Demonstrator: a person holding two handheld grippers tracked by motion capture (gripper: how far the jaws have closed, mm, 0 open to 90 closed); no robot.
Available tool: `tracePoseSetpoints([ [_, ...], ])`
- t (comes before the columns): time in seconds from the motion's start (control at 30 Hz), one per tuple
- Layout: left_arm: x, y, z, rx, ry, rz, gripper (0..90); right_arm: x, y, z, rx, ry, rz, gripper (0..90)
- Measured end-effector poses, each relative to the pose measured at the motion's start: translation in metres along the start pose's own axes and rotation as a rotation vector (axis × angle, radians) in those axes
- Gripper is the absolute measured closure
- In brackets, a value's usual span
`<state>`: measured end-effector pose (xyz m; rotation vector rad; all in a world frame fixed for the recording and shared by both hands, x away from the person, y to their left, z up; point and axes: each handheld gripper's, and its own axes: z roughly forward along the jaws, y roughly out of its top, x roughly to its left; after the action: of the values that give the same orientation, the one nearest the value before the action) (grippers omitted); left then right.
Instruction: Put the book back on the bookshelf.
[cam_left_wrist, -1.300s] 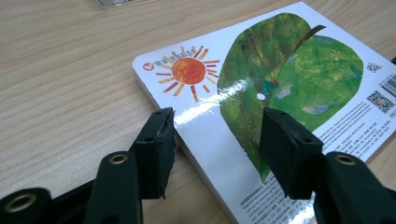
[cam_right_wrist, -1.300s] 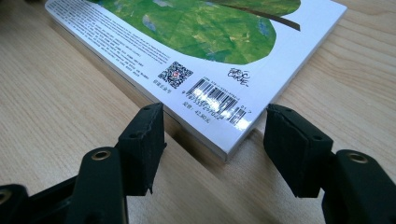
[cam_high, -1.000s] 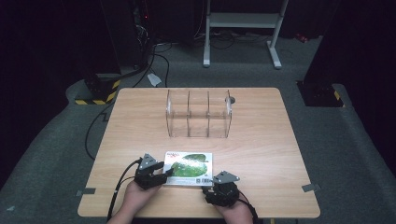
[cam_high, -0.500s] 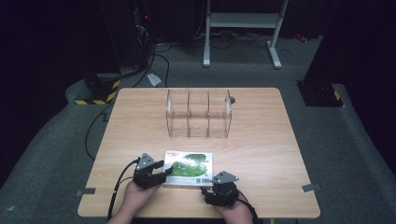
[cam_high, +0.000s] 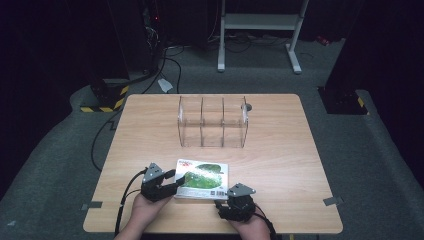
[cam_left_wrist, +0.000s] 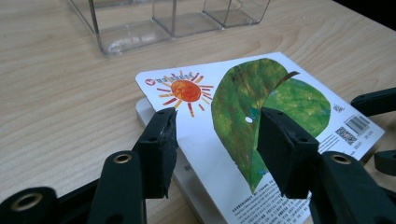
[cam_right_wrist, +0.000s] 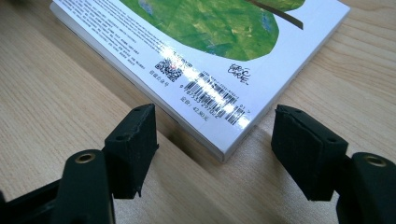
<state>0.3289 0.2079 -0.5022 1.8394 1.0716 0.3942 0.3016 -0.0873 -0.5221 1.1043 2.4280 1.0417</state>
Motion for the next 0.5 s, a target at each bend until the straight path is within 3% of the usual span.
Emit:
tracePoseSetpoints([
  [0.2,-0.003,0.005,-0.006,-0.041,-0.005,0.020,47.6,0.000,0.000,0.000,0.002,-0.006,0.006,29.4],
  [0.27,-0.005,0.006,-0.007,-0.056,-0.035,0.022,49.0,0.000,0.001,0.001,-0.001,-0.009,0.002,29.2],
  [0.4,-0.012,0.008,-0.006,-0.053,-0.042,0.063,48.5,0.000,0.001,0.001,-0.009,-0.018,0.006,29.8],
  [0.5,-0.010,0.006,-0.002,-0.027,-0.008,0.072,47.8,0.000,0.001,0.001,-0.011,-0.016,-0.001,29.8],
])
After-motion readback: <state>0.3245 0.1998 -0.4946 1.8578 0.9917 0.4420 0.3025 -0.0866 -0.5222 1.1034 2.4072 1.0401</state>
